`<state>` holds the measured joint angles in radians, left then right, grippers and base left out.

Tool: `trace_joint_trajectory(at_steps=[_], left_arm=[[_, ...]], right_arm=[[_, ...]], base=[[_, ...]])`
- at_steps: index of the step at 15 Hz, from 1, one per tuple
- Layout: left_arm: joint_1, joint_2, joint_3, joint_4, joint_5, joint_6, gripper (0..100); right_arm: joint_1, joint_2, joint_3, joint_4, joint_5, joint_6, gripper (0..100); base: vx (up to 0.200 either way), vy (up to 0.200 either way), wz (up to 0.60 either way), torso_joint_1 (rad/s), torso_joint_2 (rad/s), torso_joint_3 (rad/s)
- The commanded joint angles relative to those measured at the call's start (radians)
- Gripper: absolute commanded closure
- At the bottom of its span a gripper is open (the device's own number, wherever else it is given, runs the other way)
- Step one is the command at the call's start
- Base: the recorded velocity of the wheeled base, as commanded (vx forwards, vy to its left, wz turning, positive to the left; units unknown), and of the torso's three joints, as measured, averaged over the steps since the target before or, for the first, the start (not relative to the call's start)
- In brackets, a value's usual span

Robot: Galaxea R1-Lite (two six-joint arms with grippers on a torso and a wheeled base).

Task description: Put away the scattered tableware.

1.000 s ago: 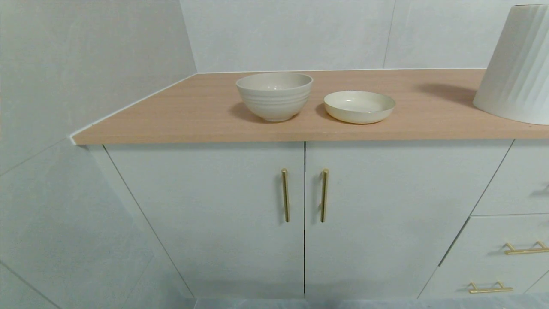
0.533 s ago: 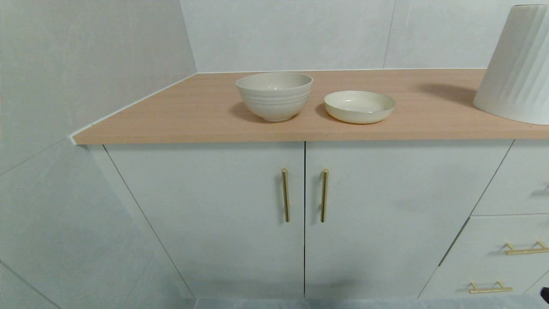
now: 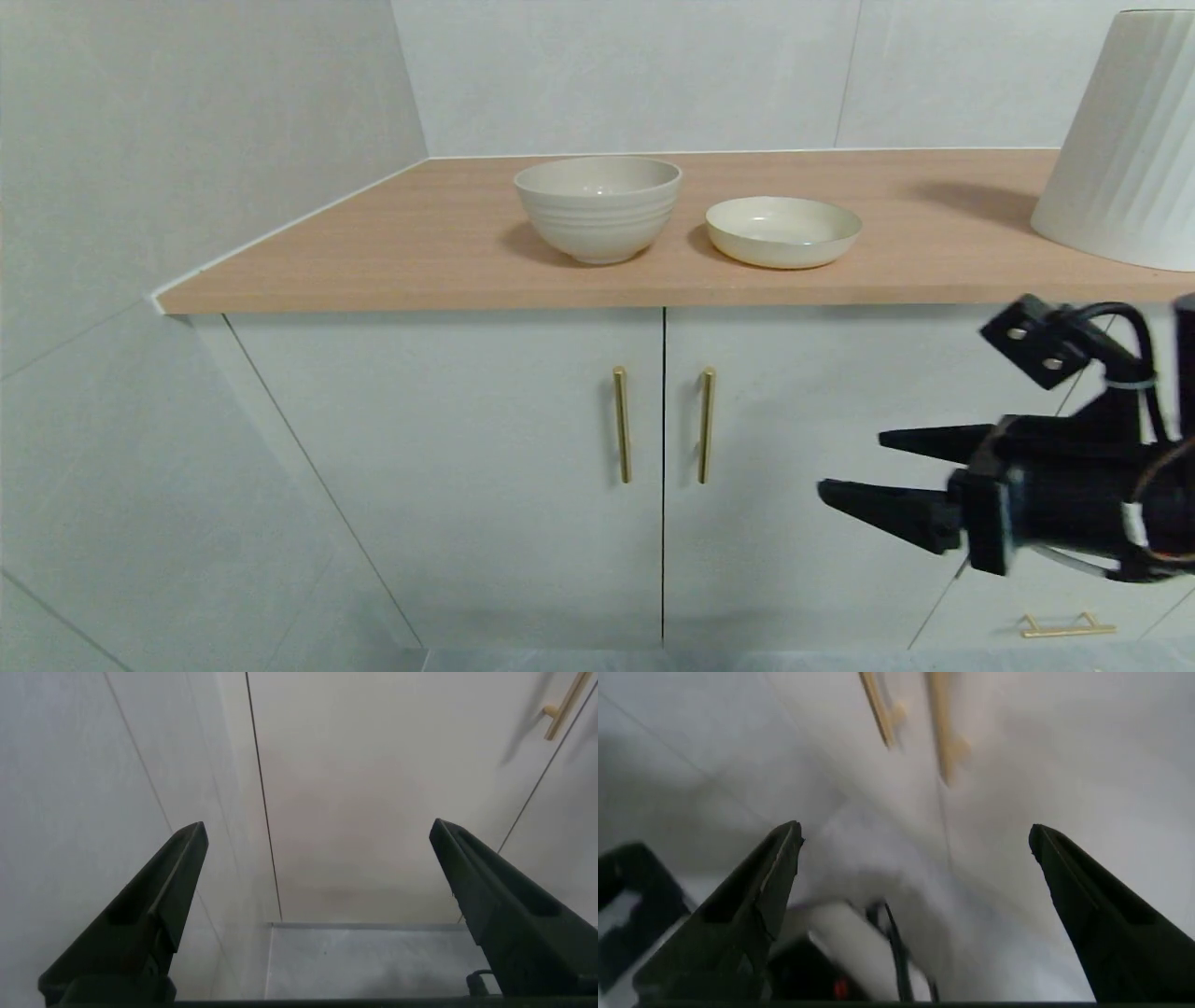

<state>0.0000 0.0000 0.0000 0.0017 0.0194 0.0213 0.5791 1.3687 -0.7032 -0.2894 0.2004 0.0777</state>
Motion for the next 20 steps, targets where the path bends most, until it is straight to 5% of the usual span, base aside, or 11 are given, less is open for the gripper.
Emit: trace_joint_trajectory(at_steps=[1,6,20], left_arm=[[0.0,0.0,0.0,0.0,0.001,0.0,0],[0.0,0.0,0.0,-0.002,0.001,-0.011,0],[0.0,0.0,0.0,-0.002,0.001,-0.011,0]], right_arm=[[0.099,0.305,-0.078,-0.186,-0.006,0.048,0],[0.091,0.46,-0.101,-0.412,-0.006,0.172,0],[0.07,0.595,-0.142,-0.611,-0.006,0.225,0]], base=[[0.0,0.0,0.0,0.0,0.0,0.0],[0.0,0.0,0.0,0.0,0.0,0.0],[0.0,0.0,0.0,0.0,0.0,0.0]])
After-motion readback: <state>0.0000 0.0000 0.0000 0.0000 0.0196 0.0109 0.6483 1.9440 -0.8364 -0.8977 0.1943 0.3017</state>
